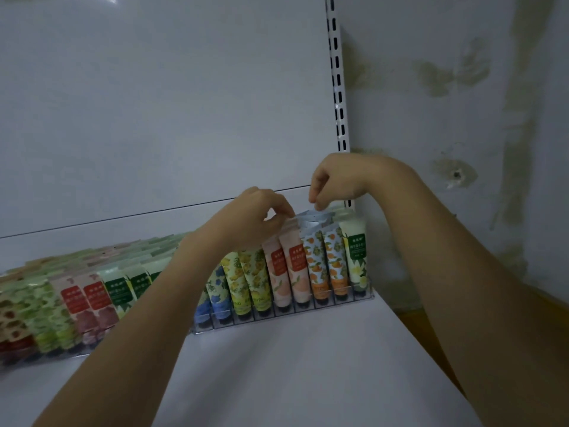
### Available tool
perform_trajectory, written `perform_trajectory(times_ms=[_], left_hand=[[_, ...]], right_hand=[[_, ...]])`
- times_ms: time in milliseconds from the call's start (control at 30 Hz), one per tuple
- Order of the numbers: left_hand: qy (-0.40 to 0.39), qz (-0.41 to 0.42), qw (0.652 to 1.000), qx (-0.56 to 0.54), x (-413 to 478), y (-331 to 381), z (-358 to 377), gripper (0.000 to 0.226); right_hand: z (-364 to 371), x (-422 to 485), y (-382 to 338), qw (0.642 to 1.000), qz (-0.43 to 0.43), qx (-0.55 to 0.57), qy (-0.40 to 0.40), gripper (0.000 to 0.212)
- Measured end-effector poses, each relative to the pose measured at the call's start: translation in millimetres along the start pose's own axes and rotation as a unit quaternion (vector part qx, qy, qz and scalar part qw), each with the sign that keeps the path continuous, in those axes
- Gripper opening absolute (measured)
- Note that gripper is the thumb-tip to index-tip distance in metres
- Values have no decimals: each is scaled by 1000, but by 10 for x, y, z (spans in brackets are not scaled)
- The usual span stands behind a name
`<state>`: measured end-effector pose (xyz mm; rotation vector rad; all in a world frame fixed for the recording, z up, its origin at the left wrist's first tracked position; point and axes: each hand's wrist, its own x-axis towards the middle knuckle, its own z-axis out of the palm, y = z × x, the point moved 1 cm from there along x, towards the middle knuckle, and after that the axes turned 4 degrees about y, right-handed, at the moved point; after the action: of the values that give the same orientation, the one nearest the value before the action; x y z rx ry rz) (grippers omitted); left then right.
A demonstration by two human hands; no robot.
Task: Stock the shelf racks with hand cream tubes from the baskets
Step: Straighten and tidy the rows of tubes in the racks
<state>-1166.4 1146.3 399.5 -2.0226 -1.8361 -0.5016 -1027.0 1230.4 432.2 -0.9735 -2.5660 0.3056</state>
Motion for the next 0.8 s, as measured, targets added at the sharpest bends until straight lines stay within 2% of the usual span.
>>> perform_trajectory(times_ms=[100, 367, 633, 800], left_hand=[[-20, -17, 999, 24, -21, -62, 5, 28], [-39, -31, 998, 26, -11, -36, 46, 28], [-45, -49, 997, 31, -18, -45, 54, 30], [-49, -48, 997, 28, -22, -35, 48, 30]], right_hand=[[-8, 56, -108, 1000, 1, 9, 5, 23], [287, 201, -154, 998, 40, -29, -39, 33], [296, 227, -101, 997, 45, -44, -50, 30], [228, 167, -107, 998, 23, -13, -54, 23]])
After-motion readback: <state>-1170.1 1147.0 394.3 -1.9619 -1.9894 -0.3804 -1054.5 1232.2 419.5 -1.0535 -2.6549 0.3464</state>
